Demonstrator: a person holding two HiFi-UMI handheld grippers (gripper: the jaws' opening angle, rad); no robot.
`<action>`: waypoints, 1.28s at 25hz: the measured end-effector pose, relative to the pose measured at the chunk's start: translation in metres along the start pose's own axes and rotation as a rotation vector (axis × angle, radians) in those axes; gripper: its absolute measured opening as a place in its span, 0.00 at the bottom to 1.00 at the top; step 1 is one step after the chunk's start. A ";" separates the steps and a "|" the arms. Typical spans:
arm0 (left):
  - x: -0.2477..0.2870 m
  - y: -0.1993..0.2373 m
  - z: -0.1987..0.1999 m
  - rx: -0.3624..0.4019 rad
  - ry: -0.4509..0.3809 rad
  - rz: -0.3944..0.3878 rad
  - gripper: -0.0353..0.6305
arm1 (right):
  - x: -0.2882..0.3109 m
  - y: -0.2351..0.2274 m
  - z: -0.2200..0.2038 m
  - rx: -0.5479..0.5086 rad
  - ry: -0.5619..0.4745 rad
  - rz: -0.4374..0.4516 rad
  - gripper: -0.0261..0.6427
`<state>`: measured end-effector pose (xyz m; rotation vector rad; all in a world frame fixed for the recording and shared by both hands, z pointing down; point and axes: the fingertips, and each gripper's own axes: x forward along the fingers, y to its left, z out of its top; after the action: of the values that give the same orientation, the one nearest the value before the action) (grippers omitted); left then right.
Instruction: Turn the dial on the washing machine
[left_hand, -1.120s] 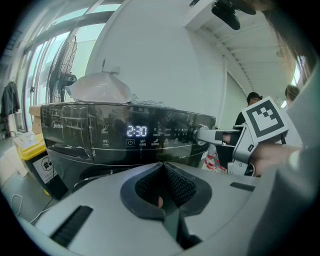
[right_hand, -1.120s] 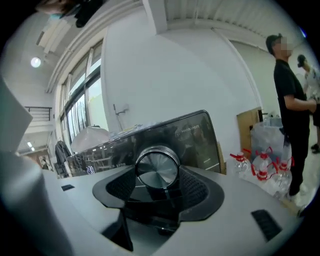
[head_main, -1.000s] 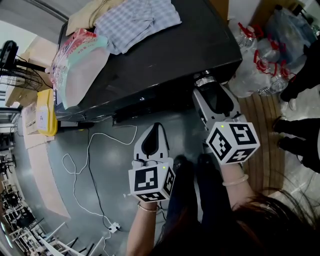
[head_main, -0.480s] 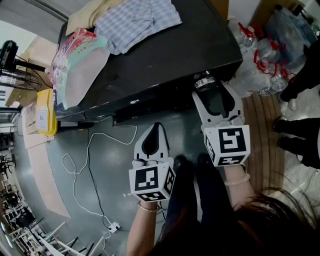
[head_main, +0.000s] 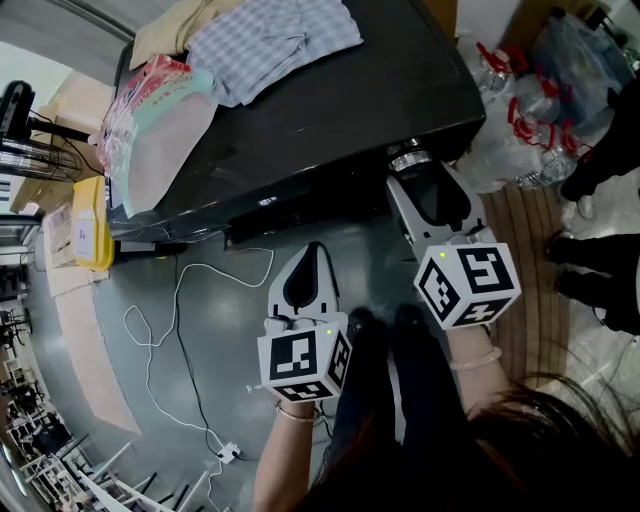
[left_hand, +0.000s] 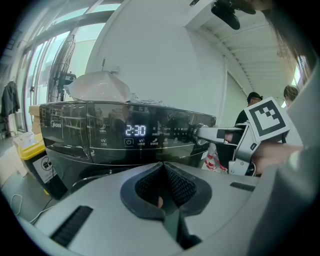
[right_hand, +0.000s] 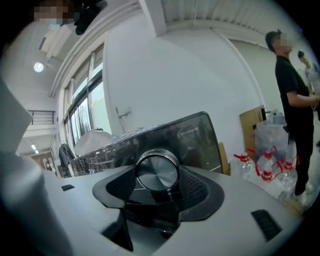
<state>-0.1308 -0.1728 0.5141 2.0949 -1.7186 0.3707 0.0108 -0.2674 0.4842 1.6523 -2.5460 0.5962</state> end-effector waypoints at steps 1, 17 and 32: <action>0.000 -0.001 0.000 0.001 0.001 -0.001 0.08 | 0.000 -0.001 0.000 0.046 -0.007 0.008 0.47; 0.004 -0.004 0.004 0.006 -0.002 -0.003 0.08 | 0.000 0.003 0.003 -0.219 0.029 -0.029 0.49; 0.009 -0.005 0.006 0.002 -0.001 0.004 0.08 | 0.001 0.003 0.007 -0.157 0.009 -0.011 0.48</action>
<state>-0.1240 -0.1824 0.5124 2.0940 -1.7235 0.3734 0.0091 -0.2702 0.4771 1.6061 -2.5039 0.3910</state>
